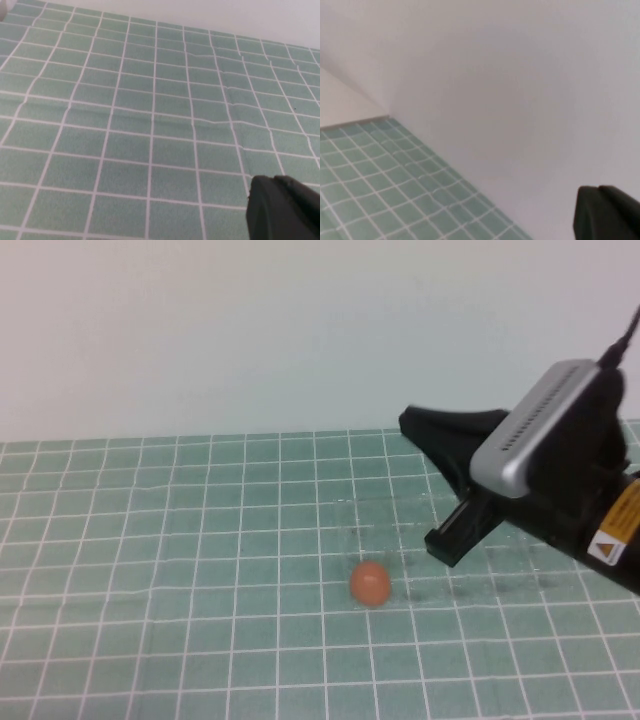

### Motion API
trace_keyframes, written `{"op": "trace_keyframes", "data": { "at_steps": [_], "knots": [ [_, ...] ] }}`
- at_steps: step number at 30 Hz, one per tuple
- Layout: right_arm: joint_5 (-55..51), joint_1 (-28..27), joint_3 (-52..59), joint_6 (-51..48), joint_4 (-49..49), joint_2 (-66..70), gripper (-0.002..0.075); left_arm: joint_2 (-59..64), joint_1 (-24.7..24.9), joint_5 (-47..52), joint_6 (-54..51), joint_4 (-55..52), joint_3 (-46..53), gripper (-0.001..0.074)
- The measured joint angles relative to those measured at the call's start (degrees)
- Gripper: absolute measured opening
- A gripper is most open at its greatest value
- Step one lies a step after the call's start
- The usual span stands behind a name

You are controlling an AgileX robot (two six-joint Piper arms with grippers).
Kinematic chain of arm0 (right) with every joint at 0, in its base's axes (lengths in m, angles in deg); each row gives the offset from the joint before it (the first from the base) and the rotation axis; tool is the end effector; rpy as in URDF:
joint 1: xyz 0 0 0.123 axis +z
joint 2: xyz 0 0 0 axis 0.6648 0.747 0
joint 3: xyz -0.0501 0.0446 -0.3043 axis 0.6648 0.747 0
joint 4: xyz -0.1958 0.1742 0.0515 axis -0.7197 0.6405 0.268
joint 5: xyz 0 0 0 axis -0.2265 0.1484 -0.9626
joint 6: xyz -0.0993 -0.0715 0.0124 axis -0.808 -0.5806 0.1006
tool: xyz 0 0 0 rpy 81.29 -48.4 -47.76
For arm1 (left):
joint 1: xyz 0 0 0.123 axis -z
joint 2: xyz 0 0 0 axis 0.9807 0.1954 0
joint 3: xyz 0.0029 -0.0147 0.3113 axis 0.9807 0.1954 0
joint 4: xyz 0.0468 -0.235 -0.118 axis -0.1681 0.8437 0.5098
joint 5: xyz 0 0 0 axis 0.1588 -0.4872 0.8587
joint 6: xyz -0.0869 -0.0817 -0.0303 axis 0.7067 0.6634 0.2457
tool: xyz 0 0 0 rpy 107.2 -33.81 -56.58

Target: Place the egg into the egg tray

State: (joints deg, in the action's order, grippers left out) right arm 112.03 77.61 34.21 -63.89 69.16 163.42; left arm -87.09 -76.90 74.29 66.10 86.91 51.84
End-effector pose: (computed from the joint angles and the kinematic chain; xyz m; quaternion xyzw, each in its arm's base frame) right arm 0.2557 0.2136 0.3075 -0.3640 0.5984 0.1888 0.6883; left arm 0.0729 -0.0027 0.1655 -0.0128 0.7889 -0.0310 0.6136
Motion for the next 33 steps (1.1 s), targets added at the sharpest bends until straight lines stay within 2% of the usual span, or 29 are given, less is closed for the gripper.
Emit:
{"op": "trace_keyframes", "data": {
  "at_steps": [6, 15, 20, 28, 33],
  "knots": [
    [3.27, 0.00, 0.00, -4.02, 0.11, -1.79, 0.0000, 0.00, 0.00, 0.00, 0.00, 0.00, 0.00, -0.0001],
    [3.14, 0.00, 0.11, -4.49, 4.35, -0.97, -0.0001, 0.00, 0.00, 0.00, 0.00, 0.00, 0.00, -0.0001],
    [2.01, 0.00, 0.11, -6.92, 15.88, -1.08, -0.0001, 0.00, 0.00, 0.00, 0.00, 0.00, 0.00, -0.0001],
    [-10.84, -1.21, 2.53, -29.36, 41.23, -6.81, -0.0001, 0.00, 0.00, 0.00, 0.00, 0.00, 0.00, -0.0001],
    [-20.16, -6.08, 8.14, -33.80, 46.06, -14.63, -0.0001, 0.00, 0.00, 0.00, 0.00, 0.00, 0.00, -0.0001]
  ]
}}
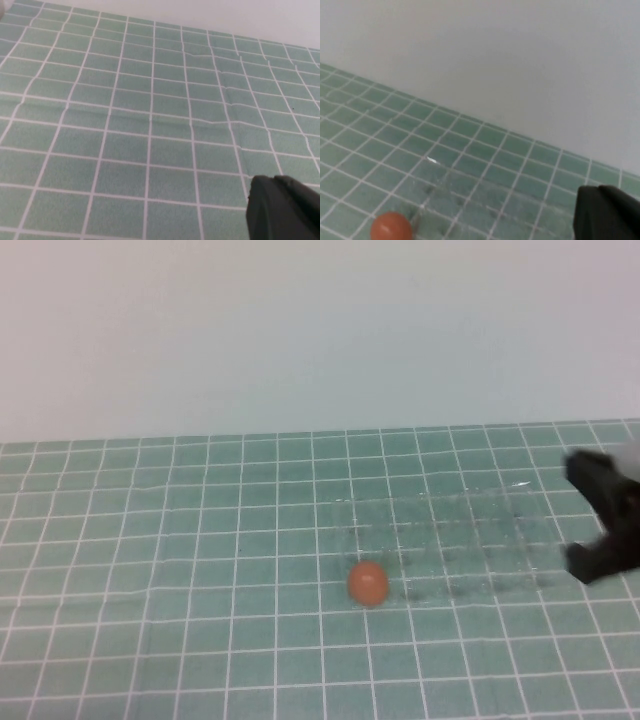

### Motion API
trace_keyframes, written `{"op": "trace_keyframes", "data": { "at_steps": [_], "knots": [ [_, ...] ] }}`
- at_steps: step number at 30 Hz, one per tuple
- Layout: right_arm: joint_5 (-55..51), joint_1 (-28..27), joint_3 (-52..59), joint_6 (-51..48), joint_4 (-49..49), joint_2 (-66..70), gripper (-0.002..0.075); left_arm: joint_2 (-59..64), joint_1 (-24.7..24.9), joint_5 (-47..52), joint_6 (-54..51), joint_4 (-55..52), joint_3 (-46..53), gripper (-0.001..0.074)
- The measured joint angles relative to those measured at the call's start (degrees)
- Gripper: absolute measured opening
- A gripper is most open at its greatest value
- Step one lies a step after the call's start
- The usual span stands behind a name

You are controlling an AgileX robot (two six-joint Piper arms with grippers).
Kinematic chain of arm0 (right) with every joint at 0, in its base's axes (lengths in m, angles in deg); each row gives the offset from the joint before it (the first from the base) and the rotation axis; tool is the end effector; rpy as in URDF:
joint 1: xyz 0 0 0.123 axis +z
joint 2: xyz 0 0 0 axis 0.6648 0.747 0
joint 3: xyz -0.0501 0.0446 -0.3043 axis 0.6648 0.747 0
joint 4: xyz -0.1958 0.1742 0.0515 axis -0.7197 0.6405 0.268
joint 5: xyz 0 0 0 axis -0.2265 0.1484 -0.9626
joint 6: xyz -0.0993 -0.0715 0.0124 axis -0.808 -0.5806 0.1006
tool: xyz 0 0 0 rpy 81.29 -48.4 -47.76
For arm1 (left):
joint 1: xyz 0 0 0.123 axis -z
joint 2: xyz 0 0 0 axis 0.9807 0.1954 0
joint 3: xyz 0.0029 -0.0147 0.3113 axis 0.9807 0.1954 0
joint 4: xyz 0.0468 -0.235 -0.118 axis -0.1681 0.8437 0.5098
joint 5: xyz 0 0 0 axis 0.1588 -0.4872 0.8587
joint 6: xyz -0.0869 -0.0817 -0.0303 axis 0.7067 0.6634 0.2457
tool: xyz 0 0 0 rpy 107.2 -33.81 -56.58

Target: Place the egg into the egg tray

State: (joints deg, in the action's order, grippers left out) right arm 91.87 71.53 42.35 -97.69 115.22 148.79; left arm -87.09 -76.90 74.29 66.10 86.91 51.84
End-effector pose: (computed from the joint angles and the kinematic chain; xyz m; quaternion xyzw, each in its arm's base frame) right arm 0.2381 0.1192 0.2897 -0.2145 0.7510 0.0721 0.6203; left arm 0.0729 -0.0027 0.1655 -0.0128 0.7889 -0.0310 0.6136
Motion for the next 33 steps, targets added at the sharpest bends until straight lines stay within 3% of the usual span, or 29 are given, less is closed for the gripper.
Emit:
{"op": "trace_keyframes", "data": {
  "at_steps": [5, 11, 14, 21, 28, 33],
  "knots": [
    [-8.00, -8.44, 7.98, -0.14, 0.76, -13.66, -0.0001, 0.00, 0.00, 0.00, 0.00, 0.00, 0.00, -0.0001],
    [-9.30, -22.81, 18.23, -0.14, 0.99, -34.48, -0.0001, 0.00, 0.00, 0.00, 0.00, 0.00, 0.00, -0.0001],
    [-7.97, -27.42, 23.31, -0.61, 2.46, -42.68, -0.0001, 0.00, 0.00, 0.00, 0.00, 0.00, 0.00, -0.0001],
    [-6.61, -28.76, 32.51, -0.50, 4.52, -51.43, -0.0001, 0.00, 0.00, 0.00, 0.00, 0.00, 0.00, -0.0001],
    [-16.93, -28.99, 33.97, 17.98, -17.07, -63.63, -0.0001, 0.00, 0.00, 0.00, 0.00, 0.00, 0.00, -0.0001],
    [-29.90, -28.99, 34.00, 25.01, -22.52, -64.63, -0.0001, 0.00, 0.00, 0.00, 0.00, 0.00, 0.00, -0.0001]
  ]
}}
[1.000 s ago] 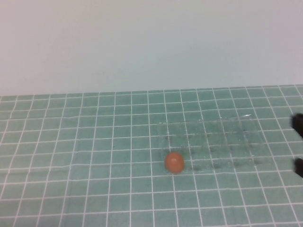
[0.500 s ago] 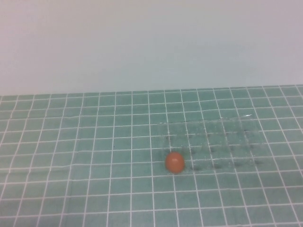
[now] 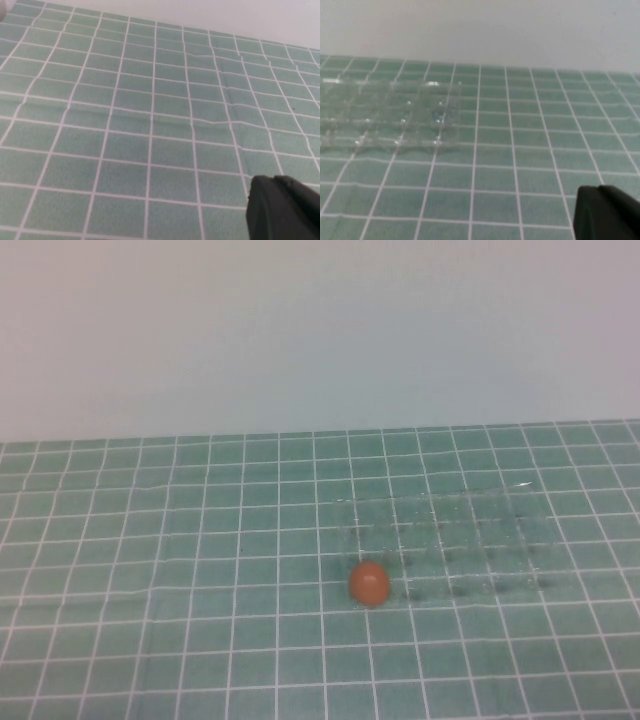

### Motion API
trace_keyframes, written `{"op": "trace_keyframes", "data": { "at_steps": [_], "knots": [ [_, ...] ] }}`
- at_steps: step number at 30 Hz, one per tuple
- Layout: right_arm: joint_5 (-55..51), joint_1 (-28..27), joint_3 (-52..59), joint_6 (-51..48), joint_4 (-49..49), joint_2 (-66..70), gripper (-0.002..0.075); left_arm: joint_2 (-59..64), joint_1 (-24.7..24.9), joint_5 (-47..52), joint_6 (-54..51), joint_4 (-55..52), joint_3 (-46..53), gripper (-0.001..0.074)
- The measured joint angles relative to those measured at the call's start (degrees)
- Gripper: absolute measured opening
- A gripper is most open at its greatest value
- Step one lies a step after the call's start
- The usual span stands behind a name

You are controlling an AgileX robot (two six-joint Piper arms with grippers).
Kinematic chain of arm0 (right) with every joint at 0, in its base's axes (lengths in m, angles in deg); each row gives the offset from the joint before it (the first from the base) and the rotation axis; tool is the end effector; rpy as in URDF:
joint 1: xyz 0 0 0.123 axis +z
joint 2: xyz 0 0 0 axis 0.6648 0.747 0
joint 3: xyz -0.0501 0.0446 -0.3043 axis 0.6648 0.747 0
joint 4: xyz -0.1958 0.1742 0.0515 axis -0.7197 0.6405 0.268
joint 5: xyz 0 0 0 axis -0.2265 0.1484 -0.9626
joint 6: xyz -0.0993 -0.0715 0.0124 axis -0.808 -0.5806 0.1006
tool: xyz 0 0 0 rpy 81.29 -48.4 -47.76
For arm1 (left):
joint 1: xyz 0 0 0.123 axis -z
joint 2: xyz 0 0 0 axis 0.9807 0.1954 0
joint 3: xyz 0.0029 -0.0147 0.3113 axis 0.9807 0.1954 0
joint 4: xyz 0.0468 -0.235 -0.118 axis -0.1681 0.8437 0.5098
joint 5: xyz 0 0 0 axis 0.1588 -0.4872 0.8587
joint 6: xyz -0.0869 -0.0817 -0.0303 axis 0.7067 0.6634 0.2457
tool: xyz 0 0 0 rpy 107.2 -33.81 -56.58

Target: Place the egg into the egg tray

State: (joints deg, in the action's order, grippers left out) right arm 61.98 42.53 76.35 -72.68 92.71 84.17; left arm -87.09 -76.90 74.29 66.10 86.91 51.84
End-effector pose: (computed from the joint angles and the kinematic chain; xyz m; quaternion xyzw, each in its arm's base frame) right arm 0.0756 0.0038 0.1755 -0.0427 0.7668 -0.0120 0.6404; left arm 0.0729 -0.0027 0.1655 -0.0128 0.7889 -0.0310 0.6136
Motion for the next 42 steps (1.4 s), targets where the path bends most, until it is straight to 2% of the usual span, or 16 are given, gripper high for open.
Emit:
{"op": "trace_keyframes", "data": {
  "at_steps": [6, 42],
  "knots": [
    [-6.69, 0.00, 0.00, 0.64, -0.34, 0.00, -0.0001, 0.00, 0.00, 0.00, 0.00, 0.00, 0.00, -0.0001],
    [-6.93, 0.00, 0.00, 2.44, -0.03, 0.00, -0.0001, 0.00, 0.00, 0.00, 0.00, 0.00, 0.00, -0.0001]
  ]
}}
